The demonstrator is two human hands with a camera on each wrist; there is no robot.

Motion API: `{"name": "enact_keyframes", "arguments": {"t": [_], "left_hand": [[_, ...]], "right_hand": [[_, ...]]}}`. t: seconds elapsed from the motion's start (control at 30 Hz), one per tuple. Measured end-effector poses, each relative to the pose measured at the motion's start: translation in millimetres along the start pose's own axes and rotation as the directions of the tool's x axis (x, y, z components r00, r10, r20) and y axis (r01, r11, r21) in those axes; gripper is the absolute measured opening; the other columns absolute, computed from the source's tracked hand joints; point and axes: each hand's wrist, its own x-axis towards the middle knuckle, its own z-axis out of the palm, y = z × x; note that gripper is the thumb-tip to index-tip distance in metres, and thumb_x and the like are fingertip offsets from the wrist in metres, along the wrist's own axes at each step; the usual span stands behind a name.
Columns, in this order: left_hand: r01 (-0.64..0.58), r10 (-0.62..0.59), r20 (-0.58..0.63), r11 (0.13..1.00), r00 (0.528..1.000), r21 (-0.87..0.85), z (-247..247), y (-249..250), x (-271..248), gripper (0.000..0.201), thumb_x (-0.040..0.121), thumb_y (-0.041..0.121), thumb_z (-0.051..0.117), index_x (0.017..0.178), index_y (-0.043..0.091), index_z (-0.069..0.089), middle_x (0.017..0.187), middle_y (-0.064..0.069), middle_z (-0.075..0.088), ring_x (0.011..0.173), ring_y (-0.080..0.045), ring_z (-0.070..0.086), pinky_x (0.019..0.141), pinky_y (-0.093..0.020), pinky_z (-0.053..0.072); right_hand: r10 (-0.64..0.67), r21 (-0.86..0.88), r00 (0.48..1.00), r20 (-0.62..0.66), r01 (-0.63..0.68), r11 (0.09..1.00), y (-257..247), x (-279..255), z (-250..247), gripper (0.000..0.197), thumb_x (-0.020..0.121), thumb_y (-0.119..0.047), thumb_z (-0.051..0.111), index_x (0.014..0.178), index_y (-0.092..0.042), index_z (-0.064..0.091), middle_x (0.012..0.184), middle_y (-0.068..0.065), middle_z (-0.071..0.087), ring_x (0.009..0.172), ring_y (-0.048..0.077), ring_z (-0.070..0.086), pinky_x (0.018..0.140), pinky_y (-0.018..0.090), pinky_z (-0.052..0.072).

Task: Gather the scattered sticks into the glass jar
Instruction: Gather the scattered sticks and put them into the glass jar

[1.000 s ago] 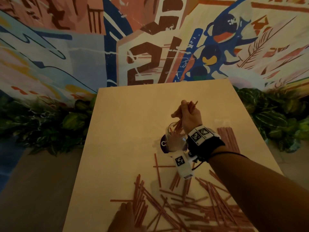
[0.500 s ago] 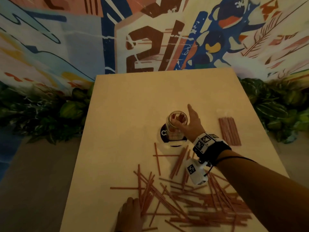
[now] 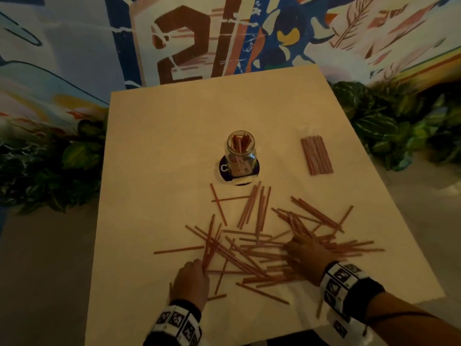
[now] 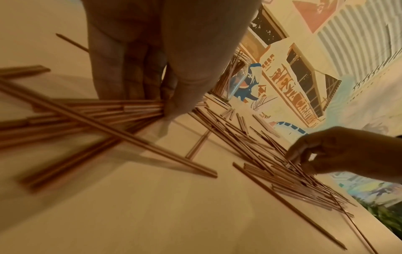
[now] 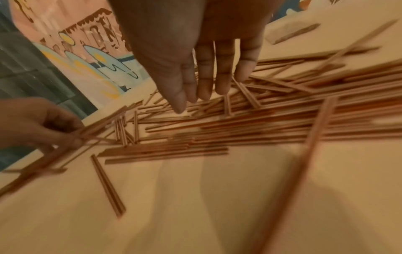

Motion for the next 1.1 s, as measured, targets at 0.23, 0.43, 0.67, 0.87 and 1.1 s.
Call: {"name": "enact_keyframes", "arguments": {"t": [0.23,0.43,0.67,0.87,1.1], "left_hand": [[0.027,-0.028,-0.007,0.998,1.000,-0.058,-4,-4,-1,0.023,0.092,0.023,0.047,0.108,0.009,0.055,0.112,-0.011,0.060,0.103,-0.026,0.058,0.084,-0.032,0.047],[0.079,-0.079,0.023,0.996,0.997,-0.033,-13,2,0,0.030,0.094,0.026,0.042,0.116,0.006,0.047,0.115,-0.014,0.062,0.105,-0.029,0.059,0.085,-0.034,0.048],[0.095,-0.096,0.064,0.995,0.993,0.020,-22,6,-3,0.040,0.096,0.030,0.033,0.128,0.007,0.038,0.120,-0.013,0.060,0.106,-0.030,0.059,0.086,-0.035,0.048],[0.118,-0.119,0.068,0.993,0.991,0.016,-35,5,-7,0.041,0.097,0.034,0.026,0.124,0.010,0.045,0.122,-0.012,0.060,0.106,-0.029,0.059,0.089,-0.034,0.047],[0.142,-0.141,0.019,0.988,0.990,-0.066,-48,5,-11,0.042,0.098,0.034,0.025,0.118,0.011,0.054,0.121,-0.013,0.061,0.108,-0.031,0.057,0.090,-0.033,0.045]], "right_hand": [[-0.053,-0.210,0.973,0.225,0.101,0.973,8,-27,11,0.043,0.090,-0.034,0.048,0.131,-0.022,0.044,0.140,0.001,0.039,0.128,0.025,0.038,0.105,0.041,0.036],[-0.047,-0.357,0.988,0.148,0.098,0.929,0,-22,15,0.023,0.073,-0.028,0.069,0.093,-0.017,0.067,0.101,0.004,0.067,0.092,0.025,0.065,0.074,0.042,0.056],[-0.207,-0.430,0.978,0.001,0.187,0.883,-8,-14,35,0.020,0.066,-0.024,0.049,0.076,-0.018,0.065,0.068,-0.003,0.066,0.060,0.014,0.064,0.049,0.025,0.056],[-0.132,-0.448,0.987,0.086,0.157,0.880,-20,-10,35,0.041,0.043,-0.029,0.084,0.079,-0.015,0.069,0.077,0.003,0.068,0.067,0.021,0.064,0.050,0.032,0.055],[-0.089,-0.332,0.984,0.154,0.136,0.933,-29,-11,21,0.037,0.079,-0.019,0.056,0.114,-0.006,0.054,0.111,0.014,0.060,0.098,0.033,0.058,0.086,0.043,0.048]]}}
